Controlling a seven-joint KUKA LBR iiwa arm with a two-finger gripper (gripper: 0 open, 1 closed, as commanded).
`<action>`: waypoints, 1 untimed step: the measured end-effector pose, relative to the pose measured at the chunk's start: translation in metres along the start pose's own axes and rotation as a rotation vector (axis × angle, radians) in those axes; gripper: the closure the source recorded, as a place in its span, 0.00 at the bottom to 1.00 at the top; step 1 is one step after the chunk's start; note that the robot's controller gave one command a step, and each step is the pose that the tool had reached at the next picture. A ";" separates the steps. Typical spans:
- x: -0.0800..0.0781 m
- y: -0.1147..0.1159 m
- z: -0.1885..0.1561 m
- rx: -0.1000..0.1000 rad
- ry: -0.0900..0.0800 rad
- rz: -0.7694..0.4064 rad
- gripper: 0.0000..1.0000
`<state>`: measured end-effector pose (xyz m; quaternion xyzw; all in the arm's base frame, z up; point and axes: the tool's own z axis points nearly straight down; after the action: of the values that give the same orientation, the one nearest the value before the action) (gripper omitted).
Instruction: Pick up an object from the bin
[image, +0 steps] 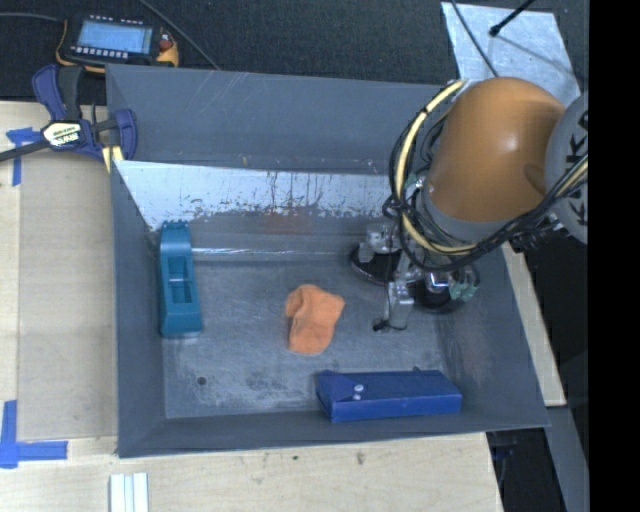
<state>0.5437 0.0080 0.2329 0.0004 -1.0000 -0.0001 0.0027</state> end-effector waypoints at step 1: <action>-0.001 0.000 -0.005 0.000 -0.009 0.000 0.00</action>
Offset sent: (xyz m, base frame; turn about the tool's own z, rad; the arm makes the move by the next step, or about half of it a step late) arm -0.0046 0.0646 -0.0760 0.1991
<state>0.5450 0.0081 0.2377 0.0005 -1.0000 -0.0002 -0.0018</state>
